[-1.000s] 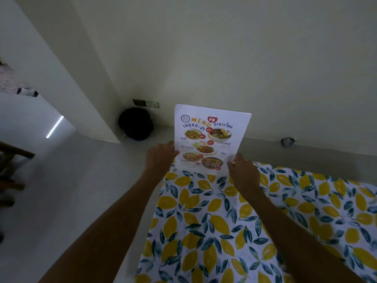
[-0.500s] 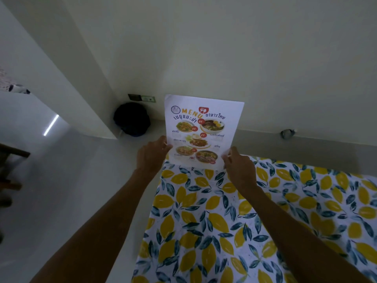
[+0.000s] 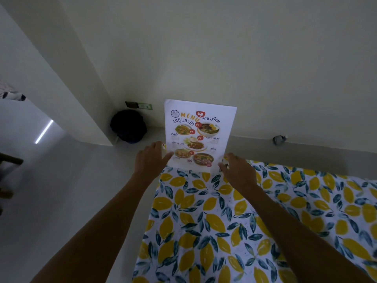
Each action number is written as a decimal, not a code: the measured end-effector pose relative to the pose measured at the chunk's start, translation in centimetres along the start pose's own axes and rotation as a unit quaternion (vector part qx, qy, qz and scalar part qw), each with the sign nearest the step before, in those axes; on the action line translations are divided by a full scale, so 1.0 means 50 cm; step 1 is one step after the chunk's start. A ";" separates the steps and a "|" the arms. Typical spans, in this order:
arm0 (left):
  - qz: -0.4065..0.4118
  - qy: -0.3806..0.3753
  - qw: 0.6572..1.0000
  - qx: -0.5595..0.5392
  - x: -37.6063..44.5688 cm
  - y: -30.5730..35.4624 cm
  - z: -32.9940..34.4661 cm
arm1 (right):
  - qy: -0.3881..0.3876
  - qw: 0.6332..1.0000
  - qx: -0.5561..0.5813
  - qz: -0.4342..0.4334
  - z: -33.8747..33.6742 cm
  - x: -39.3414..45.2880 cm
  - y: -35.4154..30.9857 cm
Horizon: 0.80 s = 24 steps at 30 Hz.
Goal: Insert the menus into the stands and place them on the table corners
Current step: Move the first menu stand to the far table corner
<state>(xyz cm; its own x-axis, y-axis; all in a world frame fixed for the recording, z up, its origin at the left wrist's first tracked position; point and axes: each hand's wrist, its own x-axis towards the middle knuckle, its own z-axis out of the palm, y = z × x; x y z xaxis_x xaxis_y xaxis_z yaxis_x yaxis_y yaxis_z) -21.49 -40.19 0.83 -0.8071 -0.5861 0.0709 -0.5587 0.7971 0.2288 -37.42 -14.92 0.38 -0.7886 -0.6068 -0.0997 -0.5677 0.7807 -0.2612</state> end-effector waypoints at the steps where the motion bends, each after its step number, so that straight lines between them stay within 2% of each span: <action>1: 0.004 0.006 1.000 0.013 -0.008 -0.002 0.000 | -0.007 1.000 -0.006 0.001 -0.004 -0.008 0.000; 5: 0.008 0.026 0.999 0.033 -0.037 -0.003 -0.009 | -0.032 0.999 -0.035 0.013 -0.016 -0.043 0.004; 10: 0.031 0.050 0.997 0.047 -0.097 0.025 -0.030 | -0.025 0.997 -0.074 0.011 -0.029 -0.095 0.001; 17: 0.062 0.013 0.997 0.046 -0.225 0.097 -0.057 | -0.024 0.995 -0.097 -0.011 -0.056 -0.209 -0.005; 24: 0.063 0.010 0.996 0.059 -0.368 0.173 -0.103 | -0.018 0.995 -0.086 -0.051 -0.095 -0.349 -0.023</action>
<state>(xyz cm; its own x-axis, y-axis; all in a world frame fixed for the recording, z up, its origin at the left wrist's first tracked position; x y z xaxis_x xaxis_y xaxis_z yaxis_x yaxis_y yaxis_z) -10.50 -23.28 6.49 -0.8692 -0.4816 0.1121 -0.4722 0.8757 0.1007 -24.14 -4.51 7.00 -0.7170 -0.6873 -0.1159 -0.6793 0.7263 -0.1050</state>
